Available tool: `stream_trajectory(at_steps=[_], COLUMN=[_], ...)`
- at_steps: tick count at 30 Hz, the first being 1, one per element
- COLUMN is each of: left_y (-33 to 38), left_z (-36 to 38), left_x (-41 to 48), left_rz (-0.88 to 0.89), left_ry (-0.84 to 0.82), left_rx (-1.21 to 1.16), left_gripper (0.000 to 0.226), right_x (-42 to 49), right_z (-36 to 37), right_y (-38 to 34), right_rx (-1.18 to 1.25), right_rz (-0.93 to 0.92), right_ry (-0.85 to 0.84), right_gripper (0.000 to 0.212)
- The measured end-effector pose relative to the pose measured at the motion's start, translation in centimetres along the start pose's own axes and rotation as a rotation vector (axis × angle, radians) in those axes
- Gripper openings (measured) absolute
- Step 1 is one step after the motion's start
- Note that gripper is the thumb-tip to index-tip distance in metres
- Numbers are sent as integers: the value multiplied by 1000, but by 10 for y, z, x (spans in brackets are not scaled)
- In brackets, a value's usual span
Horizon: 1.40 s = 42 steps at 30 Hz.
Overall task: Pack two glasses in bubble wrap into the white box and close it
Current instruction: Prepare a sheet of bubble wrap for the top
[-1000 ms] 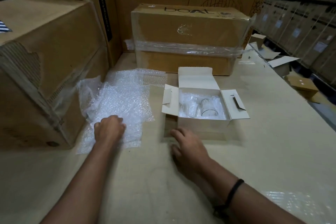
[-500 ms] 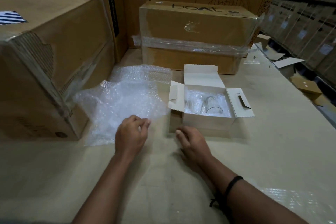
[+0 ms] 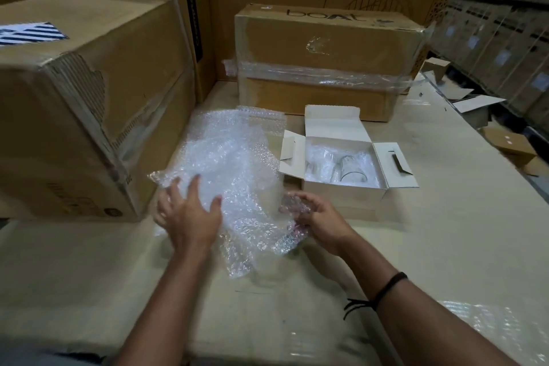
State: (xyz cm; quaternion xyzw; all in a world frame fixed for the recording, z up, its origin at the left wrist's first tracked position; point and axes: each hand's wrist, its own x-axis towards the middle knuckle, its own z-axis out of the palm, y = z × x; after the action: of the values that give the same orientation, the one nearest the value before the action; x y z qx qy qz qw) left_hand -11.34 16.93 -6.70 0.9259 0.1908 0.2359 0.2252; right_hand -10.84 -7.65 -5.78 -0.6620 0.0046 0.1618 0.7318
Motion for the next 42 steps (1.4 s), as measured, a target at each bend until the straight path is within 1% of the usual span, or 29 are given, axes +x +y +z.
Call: stream_trajectory(at_steps=[2, 3, 6, 8, 9, 10, 13, 14, 15, 16, 17, 18, 22, 25, 27, 29, 31, 33, 35, 36, 38, 39, 40, 41, 42], left_y=[-12, -17, -31, -32, -30, -27, -16, -14, -13, -12, -10, -7, 10, 23, 35, 47, 60, 68, 74, 76, 79, 79, 79, 80, 79], left_z=[-7, -7, 4, 10, 12, 12, 11, 11, 11, 11, 10, 8, -8, -16, -19, -18, -14, -8, -4, -2, -1, -1, -1, -1, 0], left_x=[19, 27, 42, 42, 40, 37, 35, 37, 40, 42, 43, 42, 21, -10, -35, -58, -78, -94, -104, -106, -107, -106, -106, -106, -107], left_rz=[-126, -169, -226, -238, -234, -213, -125, -109, -91, -67, -44, -21, 86, 276, 428, 569, 657, 685, 656, 614, 481, 423, 376, 336, 305], left_ry=[-74, -118, -212, -226, -225, -223, -278, -315, -340, -331, -284, -214, 26, 121, 124, 67, -48, -193, -357, -435, -550, -553, -533, -501, -458], left_rx=[42, 43, -91, -205, -211, -177, 61, 123, 148, 149, 131, 100, -35, -79, -97, -105, -121, -81, 37, 79, 75, 47, 26, 20, 29], left_gripper=[76, 81, 82, 78, 75, 72, 72, 69, 59, 45, 32, 23, 13, 11, 11, 11, 14, 23, 34, 42, 57, 60, 59, 53, 44], right_x=[-2, -3, -2, -3, -5, -7, -9, -8, -8, -8, -8, -9, -17, -24, -28, -32, -37, -45, -49, -49, -45, -43, -44, -48, -54], right_z=[-6, -9, -11, -11, -10, -10, -12, -13, -14, -13, -12, -10, -14, -46, -78, -110, -140, -161, -173, -176, -179, -178, -176, -172, -164], right_y=[6, 9, 14, 14, 13, 13, 14, 15, 17, 19, 21, 22, 14, 3, -6, -16, -24, -35, -43, -46, -48, -47, -45, -44, -43], right_rx=[-36, -70, -83, -88, -92, -85, -5, 15, 12, -1, -9, -3, 48, 45, -33, -154, -302, -460, -578, -641, -804, -904, -1039, -1220, -1405], right_rz=[39, 47, 51, 47, 42, 40, 60, 76, 93, 107, 112, 103, 34, 26, 60, 122, 191, 266, 307, 314, 316, 311, 302, 273, 204], right_ry=[-57, -75, -59, -61, -67, -71, -40, -9, 35, 85, 133, 173, 282, 340, 326, 324, 323, 306, 301, 312, 345, 370, 411, 483, 570], right_gripper=[49, 47, 40, 38, 35, 30, 16, 14, 13, 13, 12, 12, 7, 13, 21, 26, 26, 25, 26, 28, 33, 36, 39, 42, 42])
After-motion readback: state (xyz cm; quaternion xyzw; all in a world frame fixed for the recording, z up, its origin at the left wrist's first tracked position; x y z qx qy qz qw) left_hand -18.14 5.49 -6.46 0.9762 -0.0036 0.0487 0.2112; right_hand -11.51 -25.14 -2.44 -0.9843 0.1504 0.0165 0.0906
